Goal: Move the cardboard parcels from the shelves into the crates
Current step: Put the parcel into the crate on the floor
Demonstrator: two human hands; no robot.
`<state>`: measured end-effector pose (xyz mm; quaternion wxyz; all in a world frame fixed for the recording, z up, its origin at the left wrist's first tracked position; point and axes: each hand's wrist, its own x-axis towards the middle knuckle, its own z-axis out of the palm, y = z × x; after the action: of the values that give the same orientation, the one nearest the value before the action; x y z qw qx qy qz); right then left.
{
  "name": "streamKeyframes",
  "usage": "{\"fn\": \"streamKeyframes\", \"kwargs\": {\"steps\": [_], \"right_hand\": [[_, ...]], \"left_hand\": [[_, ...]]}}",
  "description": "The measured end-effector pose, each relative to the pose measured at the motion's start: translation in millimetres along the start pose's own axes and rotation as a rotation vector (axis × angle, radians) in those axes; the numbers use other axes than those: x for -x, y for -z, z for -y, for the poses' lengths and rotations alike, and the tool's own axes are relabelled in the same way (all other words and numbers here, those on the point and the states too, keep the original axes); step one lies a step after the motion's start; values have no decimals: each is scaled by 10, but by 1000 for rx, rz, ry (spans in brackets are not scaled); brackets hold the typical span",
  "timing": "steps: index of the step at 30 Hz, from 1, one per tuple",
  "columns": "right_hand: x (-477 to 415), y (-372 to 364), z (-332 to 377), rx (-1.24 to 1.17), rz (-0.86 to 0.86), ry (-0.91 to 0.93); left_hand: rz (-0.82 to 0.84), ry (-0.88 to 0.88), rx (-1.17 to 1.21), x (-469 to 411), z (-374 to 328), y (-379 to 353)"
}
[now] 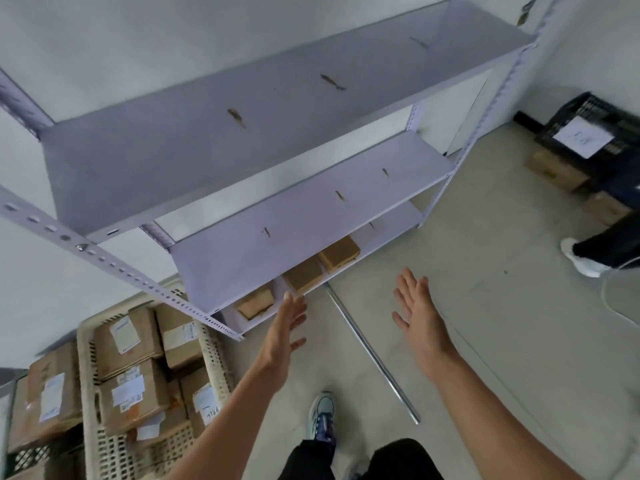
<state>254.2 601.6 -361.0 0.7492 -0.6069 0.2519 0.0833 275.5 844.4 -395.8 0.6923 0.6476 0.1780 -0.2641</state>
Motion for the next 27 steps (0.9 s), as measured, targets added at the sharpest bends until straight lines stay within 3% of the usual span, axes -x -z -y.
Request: {"fn": "streamKeyframes", "kwargs": {"steps": [6, 15, 27], "right_hand": [[-722, 522, 286, 27, 6, -60], [-2259, 1586, 322, 111, 159, -160], [-4590, 2192, -707, 260, 337, -246]], "left_hand": [[-70, 43, 25, -525, -142, -464], [-280, 97, 57, -1500, -7, -1417], [-427, 204, 109, -3423, 977, -2025]]}}
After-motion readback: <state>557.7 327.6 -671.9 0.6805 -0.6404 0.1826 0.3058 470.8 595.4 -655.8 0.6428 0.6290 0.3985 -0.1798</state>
